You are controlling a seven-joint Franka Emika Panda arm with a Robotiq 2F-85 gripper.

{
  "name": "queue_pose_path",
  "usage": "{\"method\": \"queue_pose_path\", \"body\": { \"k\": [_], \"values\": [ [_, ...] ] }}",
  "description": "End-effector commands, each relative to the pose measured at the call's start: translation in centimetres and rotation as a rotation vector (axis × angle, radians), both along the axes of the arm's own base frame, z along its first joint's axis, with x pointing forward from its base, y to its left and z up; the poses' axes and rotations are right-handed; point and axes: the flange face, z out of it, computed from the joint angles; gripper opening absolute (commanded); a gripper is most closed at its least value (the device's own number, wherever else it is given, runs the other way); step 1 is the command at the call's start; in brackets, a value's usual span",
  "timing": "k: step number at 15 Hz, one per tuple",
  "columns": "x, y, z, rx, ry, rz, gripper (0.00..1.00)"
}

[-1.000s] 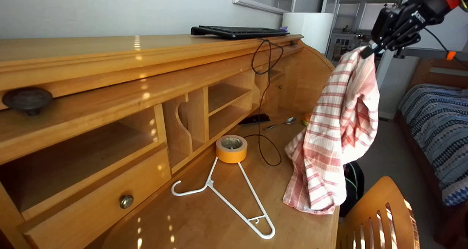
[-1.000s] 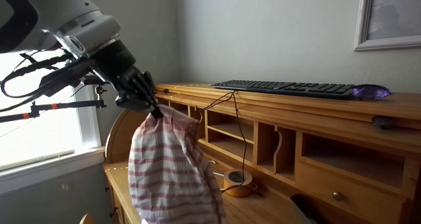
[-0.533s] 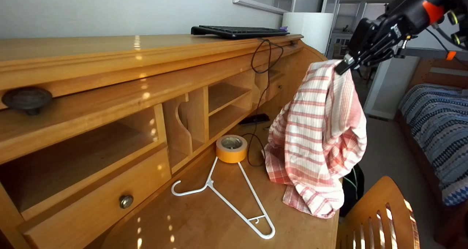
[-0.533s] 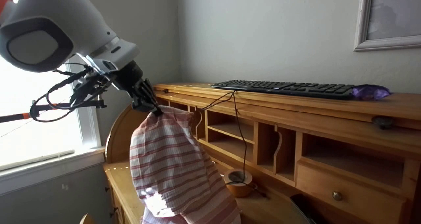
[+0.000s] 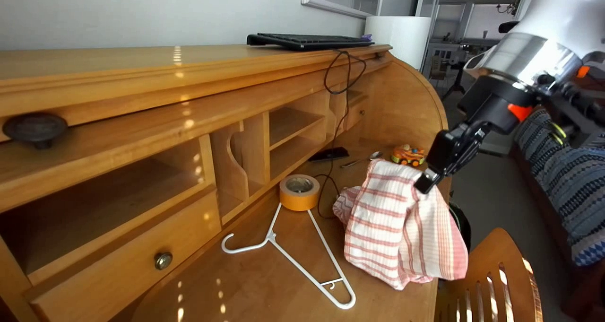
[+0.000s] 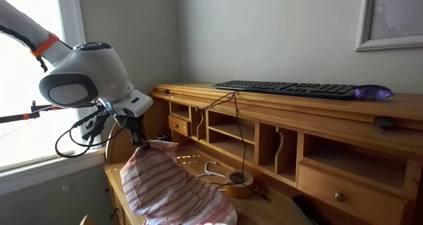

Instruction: Put the cloth on the desk

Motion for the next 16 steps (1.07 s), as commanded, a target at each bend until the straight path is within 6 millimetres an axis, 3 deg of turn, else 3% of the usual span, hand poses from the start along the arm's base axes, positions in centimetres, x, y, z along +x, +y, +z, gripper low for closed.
{"method": "queue_pose_path", "body": {
  "k": [1, 7, 13, 14, 15, 16],
  "values": [
    [1.1, 3.0, -5.2, -0.025, 0.082, 0.076, 0.01],
    [1.9, 9.1, -12.7, -0.066, 0.197, 0.157, 0.01],
    [4.4, 13.1, -16.3, -0.09, 0.168, 0.183, 0.01],
    [4.7, 13.5, -16.7, -0.094, 0.161, 0.187, 0.05],
    [5.0, 13.8, -16.7, -0.1, 0.139, 0.19, 0.31],
    [5.2, 14.0, -16.8, -0.103, 0.126, 0.192, 0.32]
  ]
}}
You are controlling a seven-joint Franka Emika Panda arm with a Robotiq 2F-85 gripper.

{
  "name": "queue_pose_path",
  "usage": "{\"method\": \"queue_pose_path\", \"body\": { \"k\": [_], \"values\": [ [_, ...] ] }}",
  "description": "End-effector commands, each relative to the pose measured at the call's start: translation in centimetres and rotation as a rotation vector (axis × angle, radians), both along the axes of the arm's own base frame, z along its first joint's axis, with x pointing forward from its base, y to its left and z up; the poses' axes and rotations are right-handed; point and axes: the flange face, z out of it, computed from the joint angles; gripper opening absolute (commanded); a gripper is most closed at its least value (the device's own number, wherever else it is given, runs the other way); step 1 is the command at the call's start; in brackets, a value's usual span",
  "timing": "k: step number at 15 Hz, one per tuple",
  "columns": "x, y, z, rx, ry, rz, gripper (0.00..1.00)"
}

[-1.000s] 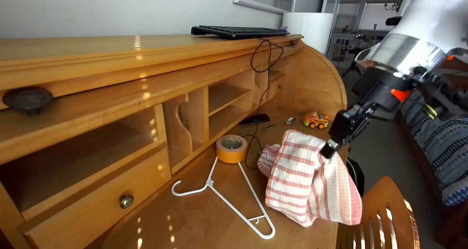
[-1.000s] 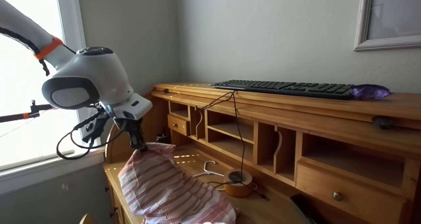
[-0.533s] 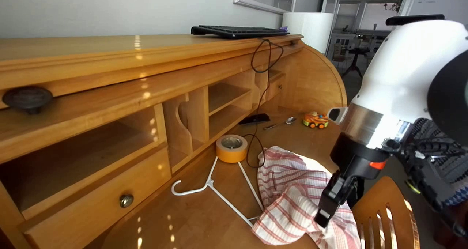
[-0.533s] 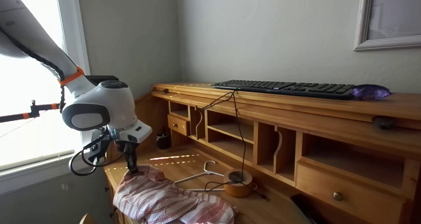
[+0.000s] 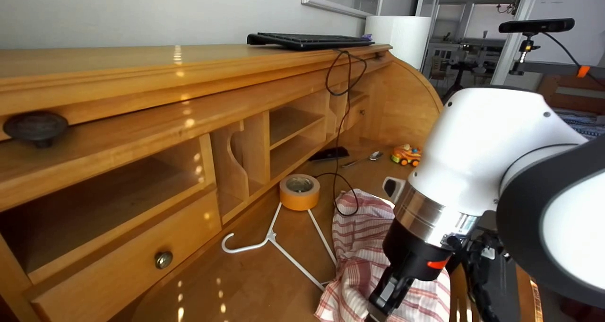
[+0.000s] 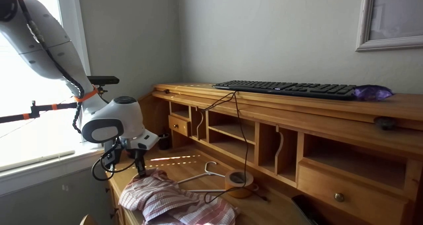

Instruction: Put the cloth on the desk

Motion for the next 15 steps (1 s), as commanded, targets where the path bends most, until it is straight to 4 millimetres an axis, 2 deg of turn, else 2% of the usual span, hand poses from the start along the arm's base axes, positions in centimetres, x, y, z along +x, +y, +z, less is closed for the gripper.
{"method": "queue_pose_path", "body": {
  "k": [1, 2, 3, 5, 9, 11, 13, 14, 15],
  "values": [
    [0.8, 0.8, -0.7, -0.007, -0.044, 0.002, 0.36],
    [0.5, 0.5, -0.4, -0.016, -0.059, 0.008, 0.45],
    [-0.6, -0.6, 0.4, -0.035, -0.077, 0.006, 0.51],
    [-3.3, -3.6, 2.5, -0.067, -0.12, -0.021, 0.67],
    [-6.4, -8.1, 6.5, -0.054, -0.175, -0.155, 0.97],
    [-7.9, -10.4, 8.6, -0.041, -0.198, -0.231, 1.0],
    [-9.6, -13.5, 10.5, -0.051, -0.245, -0.298, 1.0],
    [-5.9, -15.7, 10.7, -0.069, -0.236, -0.311, 1.0],
    [-6.6, -17.3, 11.9, -0.077, -0.221, -0.322, 1.0]
  ]
}}
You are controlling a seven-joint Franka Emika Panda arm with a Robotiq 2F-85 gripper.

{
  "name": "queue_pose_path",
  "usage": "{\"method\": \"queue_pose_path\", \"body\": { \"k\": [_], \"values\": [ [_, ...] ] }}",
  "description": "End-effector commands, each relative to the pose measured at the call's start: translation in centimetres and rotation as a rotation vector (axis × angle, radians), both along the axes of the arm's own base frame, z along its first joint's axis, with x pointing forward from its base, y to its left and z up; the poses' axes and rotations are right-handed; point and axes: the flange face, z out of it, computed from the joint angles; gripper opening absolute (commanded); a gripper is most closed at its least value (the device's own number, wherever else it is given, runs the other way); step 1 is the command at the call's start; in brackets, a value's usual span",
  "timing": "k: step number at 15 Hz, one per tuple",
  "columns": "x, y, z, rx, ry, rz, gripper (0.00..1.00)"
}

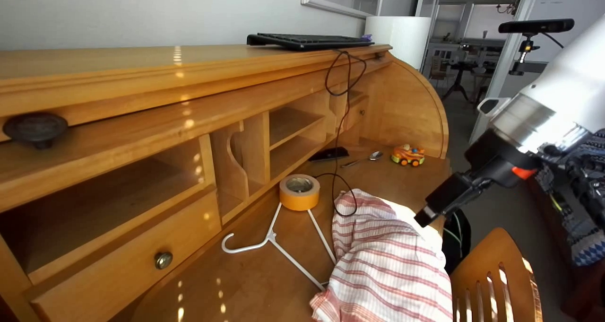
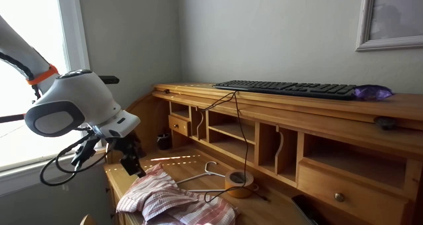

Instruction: Put the cloth on the desk

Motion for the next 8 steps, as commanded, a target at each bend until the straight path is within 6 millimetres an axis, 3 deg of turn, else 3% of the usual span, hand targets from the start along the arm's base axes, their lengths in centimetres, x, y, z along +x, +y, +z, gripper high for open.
{"method": "queue_pose_path", "body": {
  "k": [1, 4, 5, 6, 7, 8],
  "values": [
    [0.1, -6.4, 3.4, -0.013, 0.037, -0.082, 1.0],
    [-0.9, -11.9, 6.5, 0.007, 0.109, -0.12, 1.0],
    [-3.8, -13.1, 6.6, 0.032, 0.138, -0.121, 1.0],
    [-4.5, -14.8, 7.4, 0.058, 0.161, -0.105, 1.0],
    [-1.2, -13.4, 6.2, 0.031, 0.136, -0.13, 1.0],
    [-1.9, -14.5, 6.9, 0.041, 0.131, -0.138, 1.0]
  ]
}}
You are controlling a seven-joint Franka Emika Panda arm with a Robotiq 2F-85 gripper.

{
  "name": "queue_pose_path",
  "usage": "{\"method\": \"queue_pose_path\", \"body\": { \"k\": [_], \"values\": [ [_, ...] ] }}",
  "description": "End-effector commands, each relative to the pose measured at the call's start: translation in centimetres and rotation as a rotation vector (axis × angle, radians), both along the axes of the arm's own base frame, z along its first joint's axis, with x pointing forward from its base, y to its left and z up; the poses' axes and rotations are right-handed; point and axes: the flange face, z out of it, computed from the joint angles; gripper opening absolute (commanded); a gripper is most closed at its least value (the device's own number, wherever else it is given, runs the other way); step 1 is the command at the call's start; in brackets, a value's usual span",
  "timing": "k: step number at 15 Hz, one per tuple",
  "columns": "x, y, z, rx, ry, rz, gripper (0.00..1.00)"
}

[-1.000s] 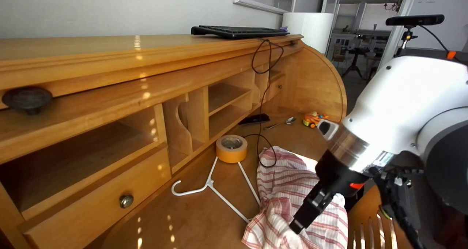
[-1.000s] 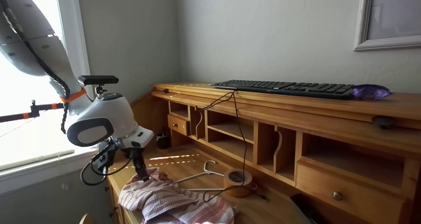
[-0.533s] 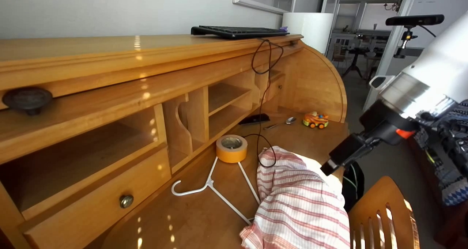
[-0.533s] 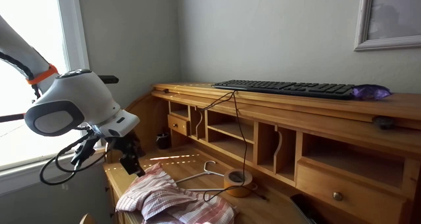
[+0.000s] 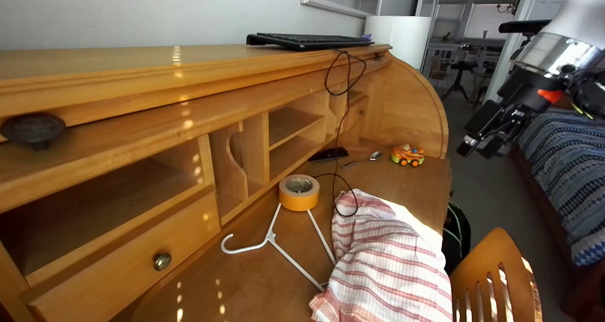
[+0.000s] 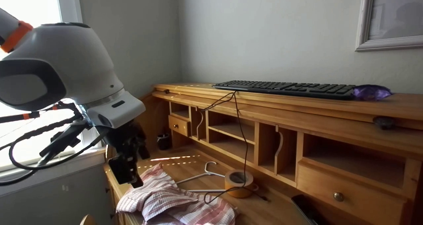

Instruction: Put the cloth on the desk

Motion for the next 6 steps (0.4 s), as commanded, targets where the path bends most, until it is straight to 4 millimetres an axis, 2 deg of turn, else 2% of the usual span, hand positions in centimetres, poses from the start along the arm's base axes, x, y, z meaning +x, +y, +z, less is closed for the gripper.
{"method": "queue_pose_path", "body": {
  "k": [1, 4, 6],
  "values": [
    [0.0, -0.2, 0.4, 0.0, -0.007, -0.002, 1.0],
    [0.4, 1.0, -0.3, -0.001, 0.004, 0.017, 1.0],
    [0.5, 1.1, -0.5, 0.001, 0.009, 0.016, 1.0]
  ]
}}
